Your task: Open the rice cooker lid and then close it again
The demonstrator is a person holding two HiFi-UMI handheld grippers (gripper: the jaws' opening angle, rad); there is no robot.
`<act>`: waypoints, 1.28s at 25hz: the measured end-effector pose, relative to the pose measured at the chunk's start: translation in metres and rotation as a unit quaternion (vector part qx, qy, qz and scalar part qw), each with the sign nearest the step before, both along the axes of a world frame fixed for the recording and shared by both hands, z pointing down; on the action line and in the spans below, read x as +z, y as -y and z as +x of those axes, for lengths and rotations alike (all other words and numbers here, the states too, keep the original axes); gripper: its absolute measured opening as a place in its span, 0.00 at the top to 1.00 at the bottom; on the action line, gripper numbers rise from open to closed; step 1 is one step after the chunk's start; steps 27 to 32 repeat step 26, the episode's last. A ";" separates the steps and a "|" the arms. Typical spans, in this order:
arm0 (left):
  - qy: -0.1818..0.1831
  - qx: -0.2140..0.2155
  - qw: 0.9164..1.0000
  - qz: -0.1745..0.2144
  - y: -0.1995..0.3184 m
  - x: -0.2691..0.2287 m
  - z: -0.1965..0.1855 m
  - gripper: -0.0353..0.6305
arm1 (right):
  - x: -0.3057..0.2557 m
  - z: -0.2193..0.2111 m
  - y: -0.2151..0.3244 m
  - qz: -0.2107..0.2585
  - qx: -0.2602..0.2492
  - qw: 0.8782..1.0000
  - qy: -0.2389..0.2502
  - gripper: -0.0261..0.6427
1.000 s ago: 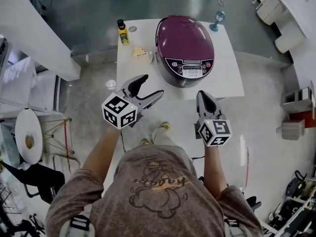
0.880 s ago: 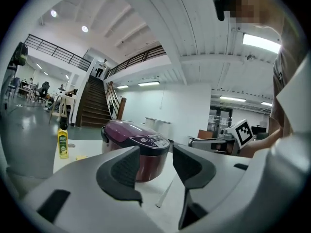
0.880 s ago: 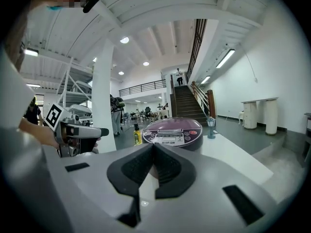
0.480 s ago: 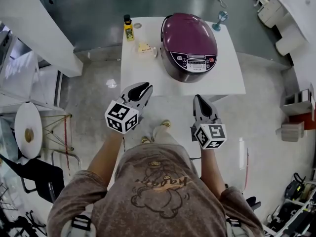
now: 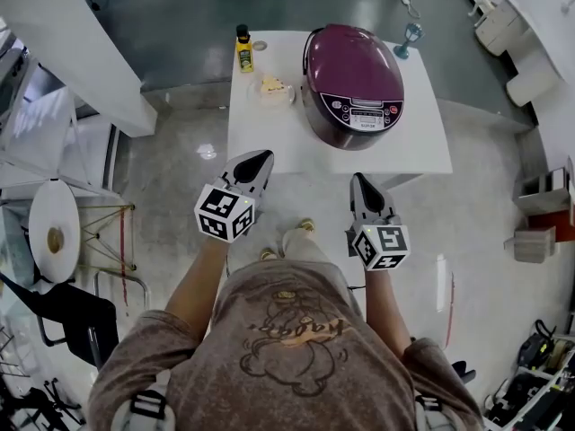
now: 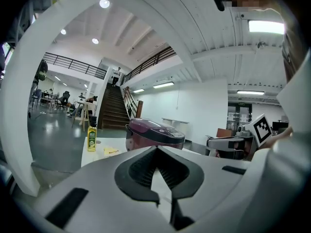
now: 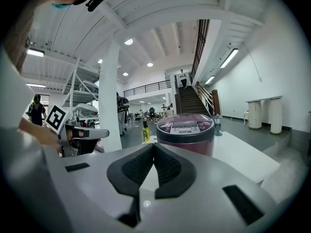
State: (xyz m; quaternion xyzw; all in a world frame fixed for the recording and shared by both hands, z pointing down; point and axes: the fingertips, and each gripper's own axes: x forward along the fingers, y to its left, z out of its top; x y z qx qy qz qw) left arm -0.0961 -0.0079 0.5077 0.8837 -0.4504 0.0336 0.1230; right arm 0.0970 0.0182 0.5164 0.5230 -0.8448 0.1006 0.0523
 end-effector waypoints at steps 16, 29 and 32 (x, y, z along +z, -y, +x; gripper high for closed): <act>-0.015 -0.010 1.000 0.002 -0.006 -0.013 -0.008 0.91 | -0.003 -0.005 -0.008 0.002 0.011 1.000 -0.005 0.96; -0.026 -0.018 0.999 -0.003 -0.013 -0.013 -0.014 0.91 | -0.007 0.003 -0.016 0.003 0.027 1.000 0.001 0.96; -0.026 -0.018 0.999 -0.003 -0.013 -0.013 -0.014 0.91 | -0.007 0.003 -0.016 0.003 0.027 1.000 0.001 0.96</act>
